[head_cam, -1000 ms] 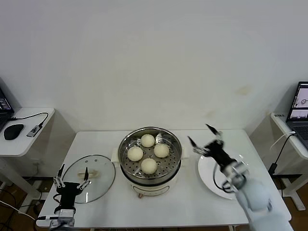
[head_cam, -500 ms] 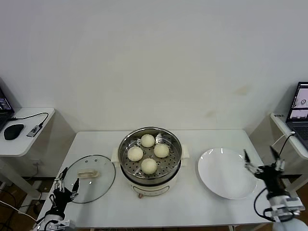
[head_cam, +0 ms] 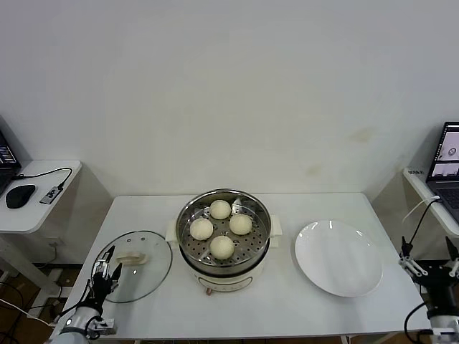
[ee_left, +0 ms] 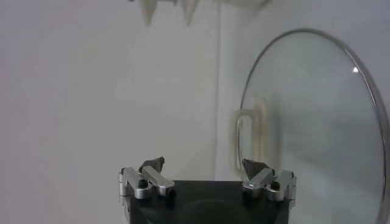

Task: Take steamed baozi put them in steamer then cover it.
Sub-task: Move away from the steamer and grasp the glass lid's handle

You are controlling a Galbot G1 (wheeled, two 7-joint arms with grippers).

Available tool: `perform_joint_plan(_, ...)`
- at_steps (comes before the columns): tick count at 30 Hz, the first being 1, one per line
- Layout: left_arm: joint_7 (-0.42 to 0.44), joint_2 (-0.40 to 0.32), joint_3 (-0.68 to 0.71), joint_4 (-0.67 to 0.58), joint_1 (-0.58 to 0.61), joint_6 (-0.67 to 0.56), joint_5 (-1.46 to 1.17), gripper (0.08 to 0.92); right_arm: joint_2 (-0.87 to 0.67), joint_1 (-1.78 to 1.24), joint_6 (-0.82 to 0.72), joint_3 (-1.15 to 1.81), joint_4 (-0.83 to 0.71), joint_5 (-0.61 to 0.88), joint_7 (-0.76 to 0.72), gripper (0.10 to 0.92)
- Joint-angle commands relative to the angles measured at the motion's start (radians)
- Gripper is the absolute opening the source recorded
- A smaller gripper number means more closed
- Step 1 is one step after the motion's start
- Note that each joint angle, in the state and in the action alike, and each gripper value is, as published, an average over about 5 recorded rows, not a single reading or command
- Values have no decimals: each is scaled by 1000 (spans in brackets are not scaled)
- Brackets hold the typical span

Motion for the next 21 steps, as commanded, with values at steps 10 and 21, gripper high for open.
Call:
perform_joint_plan(10, -5, -12, 97, 230, -248, -8, 99, 823, 40, -15, 21, 41, -25, -19, -2, 823)
perform_joint_plan(21, 1, -14, 105, 258, -269, -12, 95, 779, 39, -15, 30, 33, -55, -35, -5, 823)
